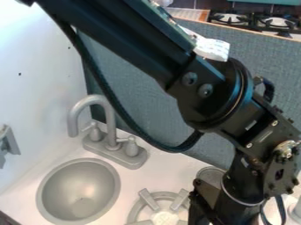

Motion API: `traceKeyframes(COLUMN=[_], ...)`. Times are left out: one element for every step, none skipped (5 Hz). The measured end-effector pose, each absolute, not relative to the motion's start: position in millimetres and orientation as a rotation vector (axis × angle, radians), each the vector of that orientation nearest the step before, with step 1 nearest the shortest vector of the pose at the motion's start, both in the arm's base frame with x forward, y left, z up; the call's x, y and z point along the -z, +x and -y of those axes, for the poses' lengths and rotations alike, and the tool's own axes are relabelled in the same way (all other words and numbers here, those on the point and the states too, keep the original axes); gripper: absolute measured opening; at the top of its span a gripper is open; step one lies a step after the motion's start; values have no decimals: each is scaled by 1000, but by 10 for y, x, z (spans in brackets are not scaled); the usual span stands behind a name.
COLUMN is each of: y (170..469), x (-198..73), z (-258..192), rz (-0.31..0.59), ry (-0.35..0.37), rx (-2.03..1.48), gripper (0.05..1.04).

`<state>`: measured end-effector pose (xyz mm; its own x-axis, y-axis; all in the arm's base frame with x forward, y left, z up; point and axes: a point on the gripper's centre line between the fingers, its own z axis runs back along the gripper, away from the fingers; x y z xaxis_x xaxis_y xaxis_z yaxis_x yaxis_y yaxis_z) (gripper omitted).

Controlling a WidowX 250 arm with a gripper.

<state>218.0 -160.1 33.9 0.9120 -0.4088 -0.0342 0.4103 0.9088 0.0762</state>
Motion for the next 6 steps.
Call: traceKeyframes(y=[2149,2075,1891,1873,1841,1876], x=[-268,-183,-126,-95,61,185], z=[1579,1572,1651,1697,1775,1848], rz=[-40,-42,-27,3,-34,-72], ry=[92,68,15,-24,-36,-38], rx=[421,394,431,426,469,480], gripper=[1002,1002,1002,1002,1002,1002])
